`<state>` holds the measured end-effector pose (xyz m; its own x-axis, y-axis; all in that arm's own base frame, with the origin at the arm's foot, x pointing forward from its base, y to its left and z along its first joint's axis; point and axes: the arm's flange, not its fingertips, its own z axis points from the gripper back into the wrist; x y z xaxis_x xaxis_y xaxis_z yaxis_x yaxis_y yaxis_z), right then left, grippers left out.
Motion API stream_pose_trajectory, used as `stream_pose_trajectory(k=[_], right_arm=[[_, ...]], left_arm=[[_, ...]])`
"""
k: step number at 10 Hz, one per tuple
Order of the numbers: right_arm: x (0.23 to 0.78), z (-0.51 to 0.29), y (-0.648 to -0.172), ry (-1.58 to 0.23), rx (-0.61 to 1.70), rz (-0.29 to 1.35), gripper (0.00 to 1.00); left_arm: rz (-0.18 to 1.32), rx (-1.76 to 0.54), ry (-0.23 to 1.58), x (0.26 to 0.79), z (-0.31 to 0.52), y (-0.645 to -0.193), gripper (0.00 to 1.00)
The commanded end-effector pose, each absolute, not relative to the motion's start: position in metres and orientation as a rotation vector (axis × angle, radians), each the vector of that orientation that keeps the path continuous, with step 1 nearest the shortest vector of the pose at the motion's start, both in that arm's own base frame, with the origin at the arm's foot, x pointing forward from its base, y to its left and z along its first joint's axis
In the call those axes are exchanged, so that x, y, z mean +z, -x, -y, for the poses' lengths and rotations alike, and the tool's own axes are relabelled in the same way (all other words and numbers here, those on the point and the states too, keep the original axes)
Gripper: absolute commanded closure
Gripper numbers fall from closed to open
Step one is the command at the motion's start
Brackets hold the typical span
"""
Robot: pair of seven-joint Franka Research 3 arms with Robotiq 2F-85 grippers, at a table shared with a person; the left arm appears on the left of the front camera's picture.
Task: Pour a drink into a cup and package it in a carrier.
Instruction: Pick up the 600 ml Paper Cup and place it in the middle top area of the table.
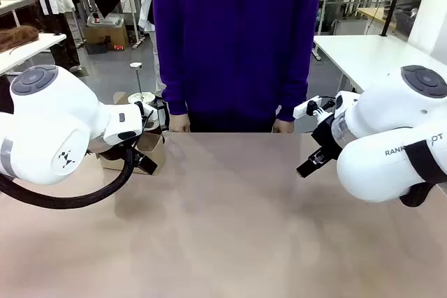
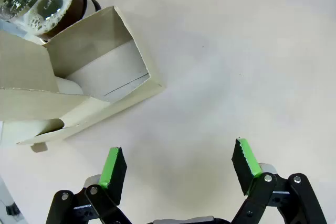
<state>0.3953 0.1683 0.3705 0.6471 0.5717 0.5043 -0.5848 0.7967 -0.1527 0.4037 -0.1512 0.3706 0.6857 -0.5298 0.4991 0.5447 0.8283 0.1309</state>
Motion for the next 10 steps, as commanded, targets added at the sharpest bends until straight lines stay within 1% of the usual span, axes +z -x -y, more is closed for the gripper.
stream_pose_trajectory(k=[1, 10], right_arm=[[0.3706, -0.1683, -0.3953, -0.025, 0.658, 0.565, 0.00], [0.3706, -0.1683, -0.3953, -0.025, 0.658, 0.565, 0.00]], left_arm=[[0.550, -0.602, 0.029, 0.3706, 0.1513, -0.4037, 0.00], [0.550, -0.602, 0.029, 0.3706, 0.1513, -0.4037, 0.00]])
